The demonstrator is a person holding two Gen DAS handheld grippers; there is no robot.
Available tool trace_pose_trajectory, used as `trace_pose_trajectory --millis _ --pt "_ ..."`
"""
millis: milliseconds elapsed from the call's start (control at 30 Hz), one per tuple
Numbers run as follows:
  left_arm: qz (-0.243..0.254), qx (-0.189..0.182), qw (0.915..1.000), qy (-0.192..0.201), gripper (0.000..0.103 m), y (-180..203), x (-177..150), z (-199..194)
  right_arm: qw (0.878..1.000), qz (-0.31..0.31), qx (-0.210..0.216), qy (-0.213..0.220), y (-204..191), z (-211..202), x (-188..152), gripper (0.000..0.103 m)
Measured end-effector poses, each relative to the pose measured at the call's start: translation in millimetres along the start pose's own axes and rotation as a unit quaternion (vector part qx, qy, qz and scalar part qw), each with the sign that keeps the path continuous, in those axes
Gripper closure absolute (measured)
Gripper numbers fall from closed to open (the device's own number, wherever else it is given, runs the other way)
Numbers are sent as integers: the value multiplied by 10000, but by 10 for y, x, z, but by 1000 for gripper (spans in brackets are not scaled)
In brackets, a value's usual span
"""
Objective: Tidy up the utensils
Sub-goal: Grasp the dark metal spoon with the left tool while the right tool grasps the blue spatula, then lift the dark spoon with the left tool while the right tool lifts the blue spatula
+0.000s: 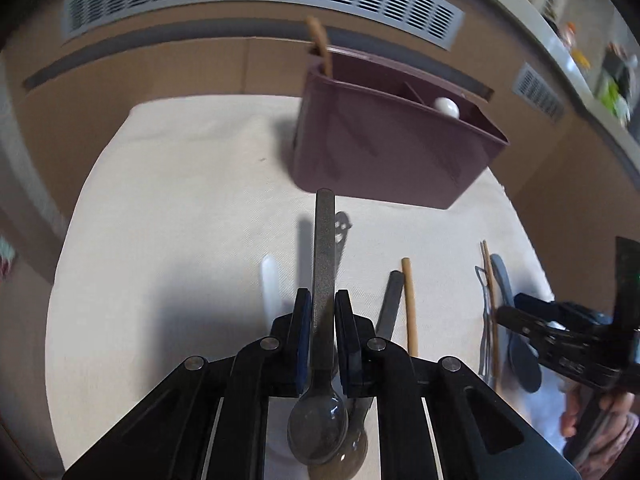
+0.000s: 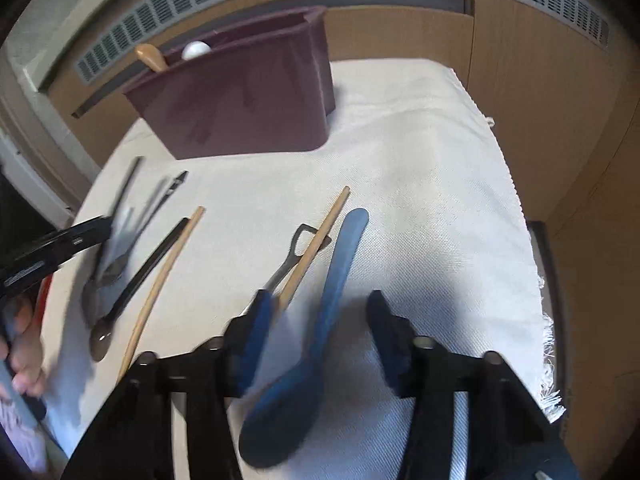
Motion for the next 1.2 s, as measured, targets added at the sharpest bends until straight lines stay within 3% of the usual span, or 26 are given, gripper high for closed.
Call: trace_pose_trajectory --millis 67,133,200,300,467,700,767,833,1000,1200 --pt "-131 -24 9999 -15 91 -86 -57 -36 9998 3 -184 64 -37 34 63 64" --pt "-98 -49 9999 -82 91 -127 -102 -32 9995 -167 -272 56 -123 76 125 82" --pt "-67 -56 9998 -171 90 -162 -140 -17 9990 -349 -273 30 -207 79 151 84" --pt "-20 -45 9996 -269 89 -186 -151 11 9979 -608 -210 119 -292 46 211 97" --pt "429 5 9980 -466 79 -55 -1 96 9968 -778 -41 191 -327 -73 199 97" --pt "1183 618 9872 -871 79 121 144 430 9975 -664 83 237 -188 -191 120 97" --pt "1259 610 9871 -776 80 139 156 449 9977 -593 127 298 -150 -242 112 97" --pt "1225 550 9890 -622 91 141 161 419 9979 -540 119 350 -114 -276 111 97" --pt "697 256 9972 50 91 117 142 62 9991 -276 220 241 -55 -183 140 94" --pt "192 -15 9974 692 91 84 147 -371 9999 -70 100 10 -102 46 169 91"
Point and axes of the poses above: each gripper's, at about its wrist camera, not at the fingertips, and z roughly the way its jaws point, y to its right, x to its top, the point moved 3 cm from there along z, roughly the way its jaws point, and after that the axes turned 6 degrees about x, right-handed, at the moved point
